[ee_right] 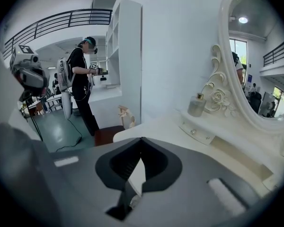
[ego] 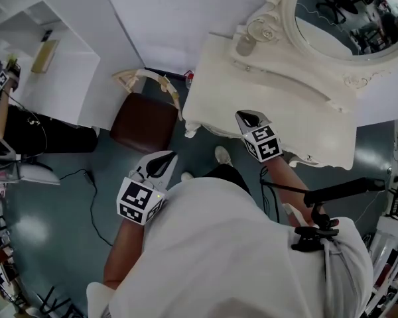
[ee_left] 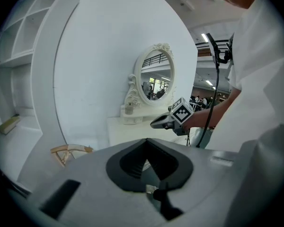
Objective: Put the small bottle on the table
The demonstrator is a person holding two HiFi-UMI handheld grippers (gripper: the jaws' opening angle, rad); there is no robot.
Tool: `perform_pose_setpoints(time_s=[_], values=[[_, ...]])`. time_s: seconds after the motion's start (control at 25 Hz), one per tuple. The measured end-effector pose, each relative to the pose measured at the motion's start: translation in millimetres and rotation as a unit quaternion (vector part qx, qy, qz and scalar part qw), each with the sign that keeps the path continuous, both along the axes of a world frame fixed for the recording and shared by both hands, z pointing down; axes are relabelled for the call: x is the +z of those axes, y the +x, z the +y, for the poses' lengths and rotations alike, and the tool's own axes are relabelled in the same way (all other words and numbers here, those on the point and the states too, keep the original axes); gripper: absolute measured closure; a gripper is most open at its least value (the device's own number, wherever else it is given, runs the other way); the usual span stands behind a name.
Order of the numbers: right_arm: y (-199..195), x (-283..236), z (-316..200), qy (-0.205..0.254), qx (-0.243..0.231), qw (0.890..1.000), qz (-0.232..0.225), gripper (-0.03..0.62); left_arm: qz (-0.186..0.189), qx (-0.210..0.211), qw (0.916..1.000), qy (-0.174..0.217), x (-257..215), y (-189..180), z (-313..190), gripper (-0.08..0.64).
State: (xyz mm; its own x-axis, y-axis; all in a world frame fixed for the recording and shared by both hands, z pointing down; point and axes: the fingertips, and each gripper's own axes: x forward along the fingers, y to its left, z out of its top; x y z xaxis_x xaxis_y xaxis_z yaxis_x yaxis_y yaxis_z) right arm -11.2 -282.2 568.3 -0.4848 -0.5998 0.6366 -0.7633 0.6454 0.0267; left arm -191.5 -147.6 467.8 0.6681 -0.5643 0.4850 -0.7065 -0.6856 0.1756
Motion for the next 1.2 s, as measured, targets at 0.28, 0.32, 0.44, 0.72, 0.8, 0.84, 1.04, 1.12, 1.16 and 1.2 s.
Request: perform_pose_setpoints(time_s=[0.28, 0.32, 0.44, 0.72, 0.8, 0.84, 1.04, 1.12, 1.16, 1.2], values=[[-39.4, -23.9, 56.2, 0.016, -0.026, 0.999, -0.019, 0.591, -0.011, 0.031, 0.9995, -0.006, 15.4, -12.7, 23.4, 0.557], [-43.6, -26.4, 62.7, 0.017, -0.031, 0.999, -0.019, 0.591, -0.012, 0.033, 0.9994, -0.004, 15.2, -13.0, 25.3, 0.557], [-53.8, -33.5, 79.0, 0.021, -0.043, 0.999, -0.020, 0.591, -0.010, 0.042, 0.9991, 0.002, 11.8, -11.9, 28.4, 0.557], [-66.6, -40.9, 102.1, 0.030, -0.056, 0.998, -0.017, 0.591, -0.005, 0.055, 0.9985, 0.004, 11.3, -10.0, 40.7, 0.557], [-68.7, -41.0, 106.9, 0.032, -0.059, 0.998, -0.014, 0.592, -0.005, 0.053, 0.9985, 0.005, 12.0, -12.4, 44.4, 0.557], [-69.8, -41.1, 109.0, 0.032, -0.061, 0.998, -0.013, 0.592, -0.005, 0.053, 0.9986, 0.005, 12.5, -13.8, 46.2, 0.557], [-77.5, -42.9, 116.8, 0.037, -0.066, 0.997, -0.012, 0.592, -0.002, 0.049, 0.9988, 0.006, 14.9, -19.4, 54.3, 0.557], [-81.1, -43.2, 119.8, 0.038, -0.068, 0.997, -0.010, 0.592, -0.002, 0.048, 0.9988, 0.006, 15.7, -22.2, 56.8, 0.557], [-82.2, -42.7, 121.0, 0.038, -0.067, 0.997, -0.008, 0.592, -0.002, 0.049, 0.9988, 0.006, 16.0, -23.3, 57.5, 0.557], [-82.8, -42.1, 121.8, 0.037, -0.067, 0.997, -0.007, 0.591, -0.002, 0.049, 0.9988, 0.006, 16.4, -24.1, 57.7, 0.557]])
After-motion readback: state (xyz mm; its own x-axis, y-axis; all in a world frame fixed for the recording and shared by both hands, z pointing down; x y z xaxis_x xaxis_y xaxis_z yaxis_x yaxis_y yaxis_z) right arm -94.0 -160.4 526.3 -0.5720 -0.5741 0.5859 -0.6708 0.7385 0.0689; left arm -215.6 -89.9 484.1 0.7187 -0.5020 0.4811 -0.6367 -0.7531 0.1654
